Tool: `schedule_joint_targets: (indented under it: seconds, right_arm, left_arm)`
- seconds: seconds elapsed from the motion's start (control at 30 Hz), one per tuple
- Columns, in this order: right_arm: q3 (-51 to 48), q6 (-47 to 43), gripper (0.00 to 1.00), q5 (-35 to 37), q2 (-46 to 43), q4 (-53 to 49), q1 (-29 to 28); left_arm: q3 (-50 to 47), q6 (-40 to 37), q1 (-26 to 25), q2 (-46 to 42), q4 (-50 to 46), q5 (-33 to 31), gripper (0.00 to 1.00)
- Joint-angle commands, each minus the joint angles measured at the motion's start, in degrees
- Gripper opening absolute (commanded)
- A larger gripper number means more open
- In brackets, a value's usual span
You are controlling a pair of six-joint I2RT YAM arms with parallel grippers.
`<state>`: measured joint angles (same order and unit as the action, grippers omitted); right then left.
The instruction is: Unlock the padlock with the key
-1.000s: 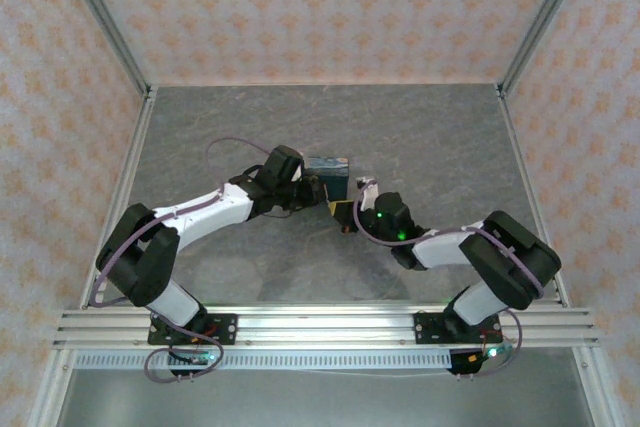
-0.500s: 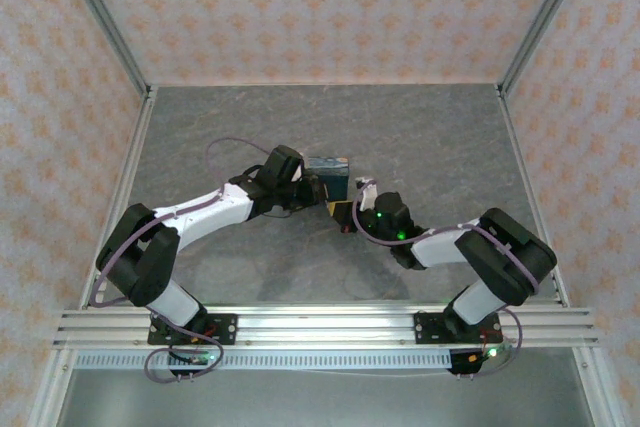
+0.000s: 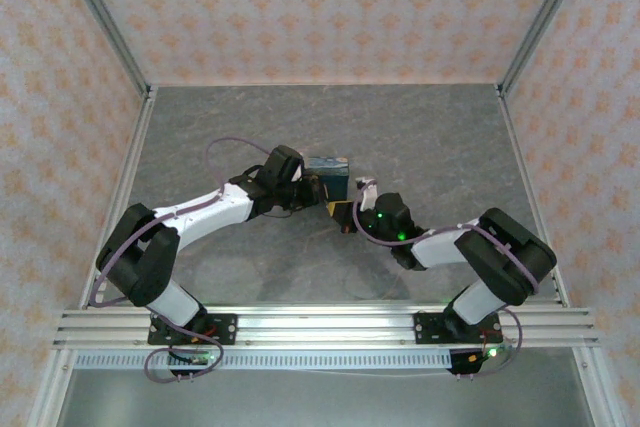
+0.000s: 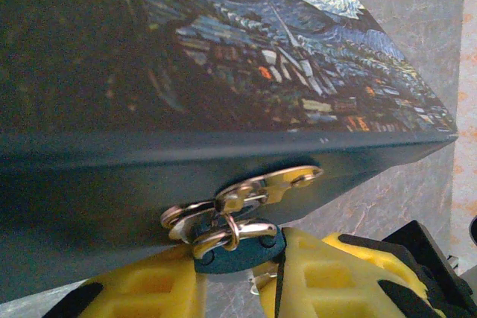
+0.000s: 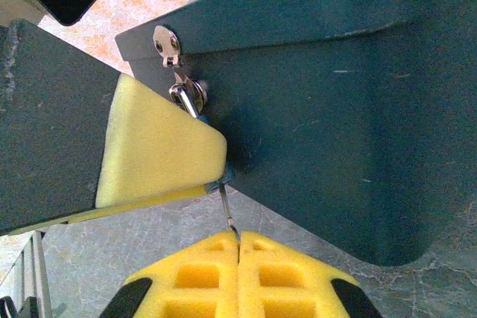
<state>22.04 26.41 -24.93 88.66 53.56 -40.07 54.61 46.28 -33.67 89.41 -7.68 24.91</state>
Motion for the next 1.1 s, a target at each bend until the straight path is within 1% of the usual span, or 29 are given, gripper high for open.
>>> schedule_joint_targets:
  seconds: [0.0, 0.47, 1.07]
  right_arm:
    - [-1.0, 0.6, 0.0, -0.9, -0.3, 3.2, 0.3]
    - [-0.4, 1.3, 0.0, 1.1, 0.4, 4.6, 0.3]
    - [1.7, 2.1, 0.0, 1.7, 4.6, 9.2, 0.3]
  left_arm:
    - [1.2, -0.2, -0.3, 0.1, 2.0, -0.6, 0.27]
    - [0.9, 0.2, -0.4, -0.1, 2.4, -0.2, 0.27]
    - [0.9, 1.6, -0.6, -0.3, 3.3, 0.5, 0.27]
